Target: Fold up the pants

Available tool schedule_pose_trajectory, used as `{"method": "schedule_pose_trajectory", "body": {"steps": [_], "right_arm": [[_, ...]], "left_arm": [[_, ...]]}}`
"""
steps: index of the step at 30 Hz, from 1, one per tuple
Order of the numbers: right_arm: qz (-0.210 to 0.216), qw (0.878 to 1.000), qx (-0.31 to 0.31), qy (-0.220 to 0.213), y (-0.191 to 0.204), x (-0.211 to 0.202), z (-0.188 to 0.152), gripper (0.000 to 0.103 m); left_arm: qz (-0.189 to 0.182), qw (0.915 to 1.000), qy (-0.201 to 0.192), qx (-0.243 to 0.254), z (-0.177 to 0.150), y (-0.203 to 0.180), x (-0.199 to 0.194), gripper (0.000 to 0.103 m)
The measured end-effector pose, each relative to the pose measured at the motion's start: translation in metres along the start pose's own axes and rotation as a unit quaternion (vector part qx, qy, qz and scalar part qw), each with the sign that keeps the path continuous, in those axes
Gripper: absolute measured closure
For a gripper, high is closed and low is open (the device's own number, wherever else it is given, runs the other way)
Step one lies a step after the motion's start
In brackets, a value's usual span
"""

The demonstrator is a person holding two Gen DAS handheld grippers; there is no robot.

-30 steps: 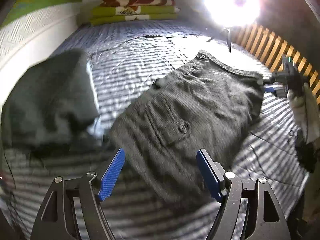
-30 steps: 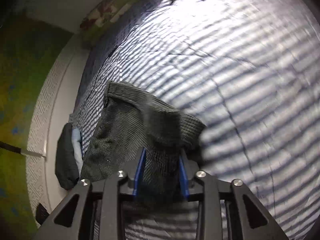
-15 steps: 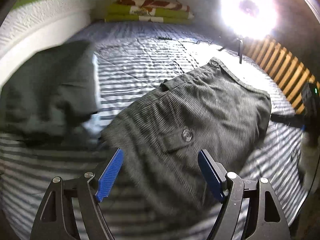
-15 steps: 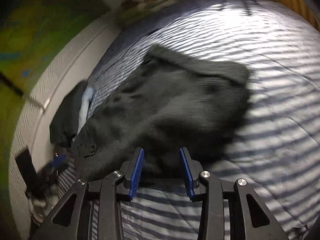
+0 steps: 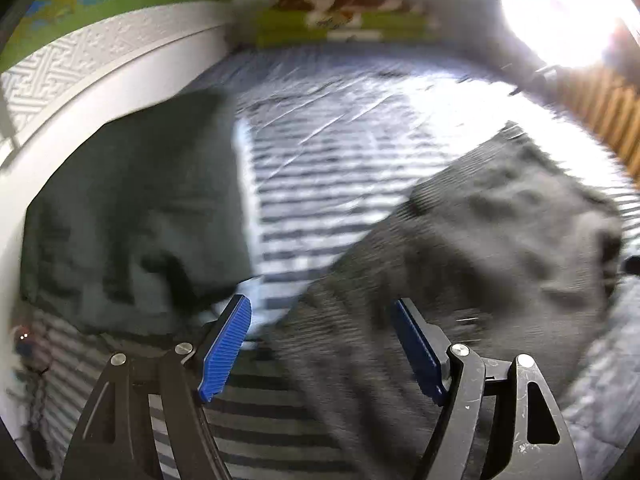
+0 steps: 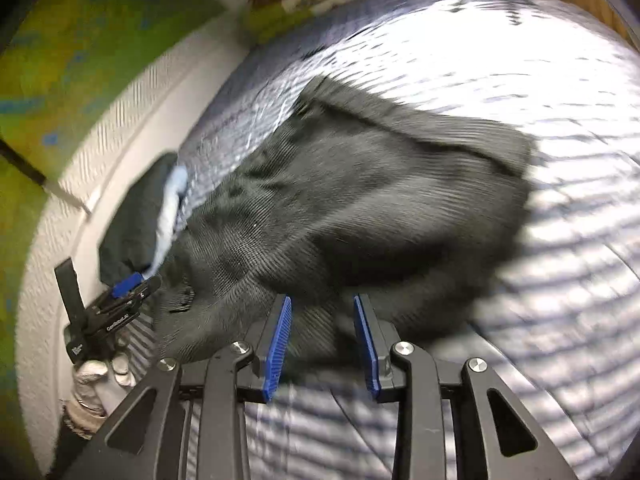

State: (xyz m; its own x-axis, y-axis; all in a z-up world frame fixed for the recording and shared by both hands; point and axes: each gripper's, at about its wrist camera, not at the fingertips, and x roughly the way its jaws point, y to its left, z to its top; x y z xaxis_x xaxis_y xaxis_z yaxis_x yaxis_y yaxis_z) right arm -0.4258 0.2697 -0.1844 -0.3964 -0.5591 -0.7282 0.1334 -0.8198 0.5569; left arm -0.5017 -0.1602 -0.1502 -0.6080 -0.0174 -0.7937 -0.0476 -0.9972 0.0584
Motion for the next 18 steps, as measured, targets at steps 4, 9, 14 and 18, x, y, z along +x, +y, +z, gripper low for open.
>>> {"method": "schedule_pose_trajectory", "body": {"steps": [4,9,14,18], "right_arm": [[0.003,0.999,0.051,-0.004,-0.032,-0.02,-0.014,0.068],[0.028,0.995,0.091,0.021,-0.04,0.009,-0.017,0.063],[0.051,0.989,0.135,0.023,-0.04,0.044,-0.013,0.067],[0.076,0.988,0.121,0.058,-0.035,0.035,-0.013,0.094]], "left_arm": [[-0.064,0.9977,-0.005,0.019,0.014,-0.033,-0.016,0.026],[-0.093,0.9943,0.025,0.046,0.041,-0.085,0.017,0.026],[-0.086,0.9928,0.065,0.052,0.047,-0.106,0.053,0.029],[0.027,0.9923,0.049,0.111,0.043,-0.115,0.078,0.046]]}}
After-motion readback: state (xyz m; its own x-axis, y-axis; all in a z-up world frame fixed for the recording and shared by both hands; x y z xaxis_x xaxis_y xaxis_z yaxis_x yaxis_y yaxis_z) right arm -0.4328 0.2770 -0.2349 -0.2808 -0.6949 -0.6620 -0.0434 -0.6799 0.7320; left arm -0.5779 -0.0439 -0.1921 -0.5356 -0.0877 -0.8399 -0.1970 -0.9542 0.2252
